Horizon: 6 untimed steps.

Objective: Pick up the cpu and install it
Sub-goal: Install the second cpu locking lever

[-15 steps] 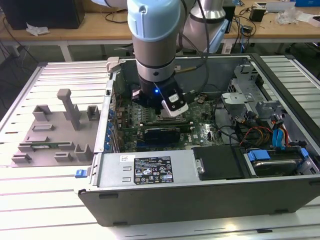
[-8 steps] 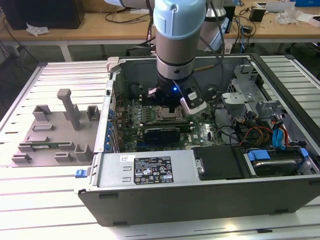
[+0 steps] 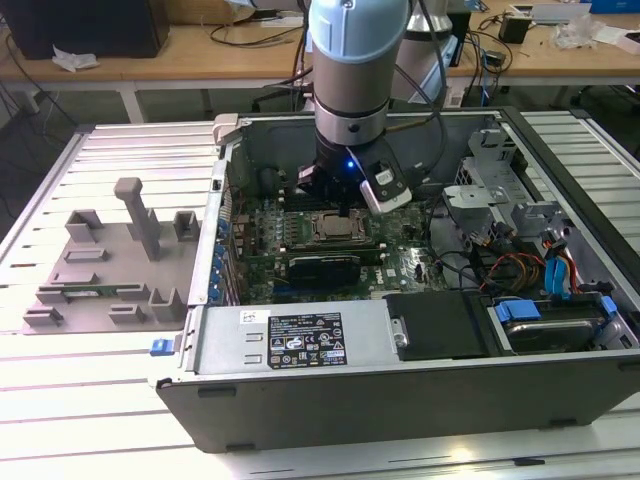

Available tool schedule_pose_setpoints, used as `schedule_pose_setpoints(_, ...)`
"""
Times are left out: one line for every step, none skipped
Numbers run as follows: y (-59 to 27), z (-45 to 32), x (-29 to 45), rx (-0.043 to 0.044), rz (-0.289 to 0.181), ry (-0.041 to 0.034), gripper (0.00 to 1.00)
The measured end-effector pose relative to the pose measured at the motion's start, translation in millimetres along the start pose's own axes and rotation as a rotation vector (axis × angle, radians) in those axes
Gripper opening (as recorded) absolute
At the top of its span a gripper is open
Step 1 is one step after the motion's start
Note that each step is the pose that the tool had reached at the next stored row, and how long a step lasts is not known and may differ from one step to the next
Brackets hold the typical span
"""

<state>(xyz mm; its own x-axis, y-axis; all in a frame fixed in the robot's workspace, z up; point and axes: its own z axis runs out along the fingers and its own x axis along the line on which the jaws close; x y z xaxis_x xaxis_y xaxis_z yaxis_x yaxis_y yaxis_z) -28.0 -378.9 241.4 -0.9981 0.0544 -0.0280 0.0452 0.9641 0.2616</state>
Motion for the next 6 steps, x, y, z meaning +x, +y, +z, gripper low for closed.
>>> schedule_pose_setpoints(0.0,0.0,0.0,0.0002,0.000,-0.0001,0.11)
schedule_pose_setpoints(0.0,0.0,0.0,0.0002,0.000,-0.0001,0.11)
schedule_pose_setpoints(0.0,0.0,0.0,0.0006,0.000,-0.0001,0.11)
schedule_pose_setpoints(0.1,0.0,0.0,0.0008,0.000,-0.0001,0.11)
schedule_pose_setpoints(0.1,0.0,0.0,0.0008,0.000,-0.0001,0.11)
schedule_pose_setpoints(0.1,0.0,0.0,0.0008,0.000,-0.0001,0.11)
